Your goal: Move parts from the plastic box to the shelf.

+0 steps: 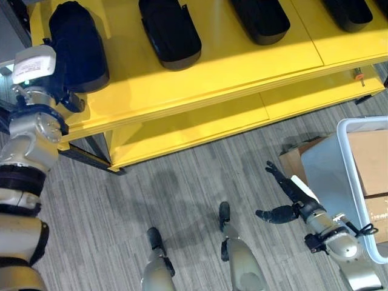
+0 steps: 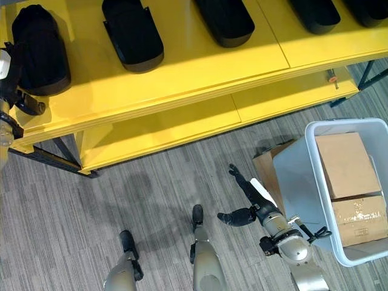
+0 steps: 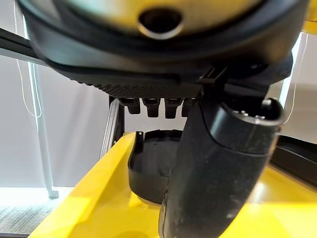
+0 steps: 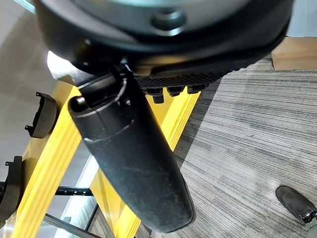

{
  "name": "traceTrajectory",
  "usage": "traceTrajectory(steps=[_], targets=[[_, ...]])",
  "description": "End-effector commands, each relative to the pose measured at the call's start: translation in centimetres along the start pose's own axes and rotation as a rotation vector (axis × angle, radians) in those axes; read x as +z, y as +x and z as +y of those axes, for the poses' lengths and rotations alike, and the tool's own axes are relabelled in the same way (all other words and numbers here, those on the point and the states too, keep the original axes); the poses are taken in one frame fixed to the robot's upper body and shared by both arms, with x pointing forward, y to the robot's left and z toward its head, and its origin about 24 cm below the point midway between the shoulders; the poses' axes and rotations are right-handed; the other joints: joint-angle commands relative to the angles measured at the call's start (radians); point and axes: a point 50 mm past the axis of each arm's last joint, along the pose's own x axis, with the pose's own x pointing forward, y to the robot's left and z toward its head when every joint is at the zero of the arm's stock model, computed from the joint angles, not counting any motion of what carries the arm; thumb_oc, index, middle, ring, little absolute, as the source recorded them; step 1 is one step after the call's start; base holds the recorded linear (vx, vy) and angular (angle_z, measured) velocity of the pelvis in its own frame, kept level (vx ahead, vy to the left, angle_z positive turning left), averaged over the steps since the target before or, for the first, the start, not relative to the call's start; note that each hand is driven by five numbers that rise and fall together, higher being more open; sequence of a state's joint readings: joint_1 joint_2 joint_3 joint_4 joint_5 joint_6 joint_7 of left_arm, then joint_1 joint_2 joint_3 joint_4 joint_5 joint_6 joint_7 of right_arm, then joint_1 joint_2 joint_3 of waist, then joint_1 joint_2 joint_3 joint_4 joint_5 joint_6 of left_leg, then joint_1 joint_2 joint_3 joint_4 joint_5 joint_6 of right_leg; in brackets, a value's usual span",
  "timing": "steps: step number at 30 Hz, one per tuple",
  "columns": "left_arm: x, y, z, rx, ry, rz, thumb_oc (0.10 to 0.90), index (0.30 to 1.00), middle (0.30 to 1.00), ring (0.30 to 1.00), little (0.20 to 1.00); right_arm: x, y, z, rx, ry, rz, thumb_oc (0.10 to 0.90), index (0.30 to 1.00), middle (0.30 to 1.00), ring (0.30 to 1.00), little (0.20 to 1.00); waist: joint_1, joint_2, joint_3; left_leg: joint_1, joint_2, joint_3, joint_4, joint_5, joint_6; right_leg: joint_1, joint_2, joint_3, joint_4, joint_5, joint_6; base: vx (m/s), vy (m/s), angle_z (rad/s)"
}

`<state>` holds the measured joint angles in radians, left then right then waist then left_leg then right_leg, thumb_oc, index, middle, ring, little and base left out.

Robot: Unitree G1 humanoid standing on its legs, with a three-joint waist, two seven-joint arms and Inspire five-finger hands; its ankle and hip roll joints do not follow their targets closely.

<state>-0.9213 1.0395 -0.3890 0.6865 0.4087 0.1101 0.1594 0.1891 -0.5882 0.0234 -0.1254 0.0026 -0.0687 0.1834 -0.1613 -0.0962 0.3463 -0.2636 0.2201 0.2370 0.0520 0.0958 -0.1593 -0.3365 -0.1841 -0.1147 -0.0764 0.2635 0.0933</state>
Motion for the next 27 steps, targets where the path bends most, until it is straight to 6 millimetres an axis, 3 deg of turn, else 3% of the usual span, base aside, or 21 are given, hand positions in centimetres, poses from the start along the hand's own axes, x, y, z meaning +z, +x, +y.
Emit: traceTrajectory(steps=[1, 16, 21, 27], targets=[[-2.1, 0.3, 6.1, 0.219, 0.048, 0.047, 0.900, 1.000, 1.000, 1.000, 1.000, 2.9, -0.6, -2.0, -0.042, -0.092, -0.145, 0.900, 1.000, 1.000, 1.000, 1.000, -0.023, 0.005, -0.113, -0.042, 0.027, -0.032, 0.168, -0.106, 0.001, 0.121, -0.145, -0.019, 0.078, -0.124, 0.135, 0.00, 0.000, 0.00], [0.6, -0.3, 10.5, 0.432, 0.042, -0.122, 0.900, 1.000, 1.000, 1.000, 1.000, 2.5, -0.9, -2.1, -0.053, -0.091, -0.133, 0.900, 1.000, 1.000, 1.000, 1.000, -0.009, 0.019, -0.173, 0.084, 0.022, -0.019, 0.082, -0.075, 0.000, 0.220, -0.148, -0.046, 0.050, -0.129, 0.142, 0.02, -0.004, 0.01], [1.1, -1.7, 10.7, 0.477, 0.050, -0.189, 0.900, 1.000, 1.000, 1.000, 1.000, 2.1, -1.3, -2.2, -0.061, -0.085, -0.111, 0.900, 1.000, 1.000, 1.000, 1.000, 0.000, 0.021, -0.185, 0.110, 0.024, -0.016, 0.060, -0.070, -0.001, 0.242, -0.144, -0.055, 0.043, -0.133, 0.141, 0.00, 0.000, 0.00], [1.1, -3.8, 9.4, 0.478, -0.007, -0.254, 0.900, 1.000, 1.000, 1.000, 1.000, 1.9, -1.6, -2.3, -0.074, -0.076, -0.099, 0.900, 1.000, 1.000, 1.000, 1.000, 0.010, 0.027, -0.202, 0.148, 0.025, -0.011, 0.022, -0.060, -0.002, 0.268, -0.137, -0.064, 0.033, -0.138, 0.142, 0.00, 0.000, 0.00]])
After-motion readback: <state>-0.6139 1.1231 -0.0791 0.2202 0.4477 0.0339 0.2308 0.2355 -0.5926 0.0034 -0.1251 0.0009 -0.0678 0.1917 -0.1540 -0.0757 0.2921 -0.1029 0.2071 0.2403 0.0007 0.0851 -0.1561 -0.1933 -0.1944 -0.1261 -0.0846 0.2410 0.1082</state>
